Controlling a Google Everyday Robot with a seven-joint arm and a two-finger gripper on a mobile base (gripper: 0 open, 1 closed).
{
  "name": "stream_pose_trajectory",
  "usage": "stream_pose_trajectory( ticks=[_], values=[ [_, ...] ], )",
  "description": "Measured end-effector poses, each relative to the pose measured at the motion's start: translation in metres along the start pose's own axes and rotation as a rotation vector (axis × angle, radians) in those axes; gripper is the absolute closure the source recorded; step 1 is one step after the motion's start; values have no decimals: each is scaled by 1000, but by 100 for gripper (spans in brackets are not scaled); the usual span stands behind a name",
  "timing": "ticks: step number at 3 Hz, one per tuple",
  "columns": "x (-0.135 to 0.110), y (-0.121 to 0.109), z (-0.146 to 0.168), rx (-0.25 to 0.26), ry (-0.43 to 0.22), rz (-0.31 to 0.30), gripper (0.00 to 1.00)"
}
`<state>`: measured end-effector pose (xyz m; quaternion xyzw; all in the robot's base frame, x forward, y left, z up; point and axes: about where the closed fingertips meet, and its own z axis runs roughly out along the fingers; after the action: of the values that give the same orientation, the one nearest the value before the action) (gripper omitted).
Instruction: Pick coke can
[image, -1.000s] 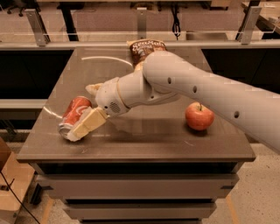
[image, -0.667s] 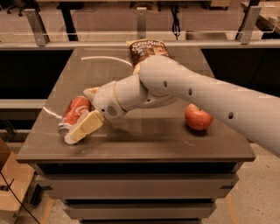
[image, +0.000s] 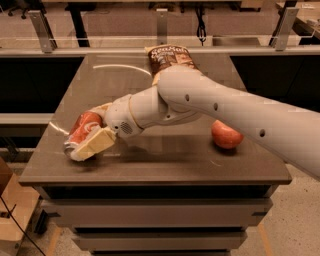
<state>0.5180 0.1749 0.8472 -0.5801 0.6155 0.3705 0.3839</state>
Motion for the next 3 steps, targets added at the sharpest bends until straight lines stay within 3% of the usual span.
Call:
stream_pose_trajectory(
  ticks=[2, 3],
  values=[
    [-27, -16, -29, 23, -42, -74, 88],
    [-48, -28, -54, 30, -66, -135, 100]
  ],
)
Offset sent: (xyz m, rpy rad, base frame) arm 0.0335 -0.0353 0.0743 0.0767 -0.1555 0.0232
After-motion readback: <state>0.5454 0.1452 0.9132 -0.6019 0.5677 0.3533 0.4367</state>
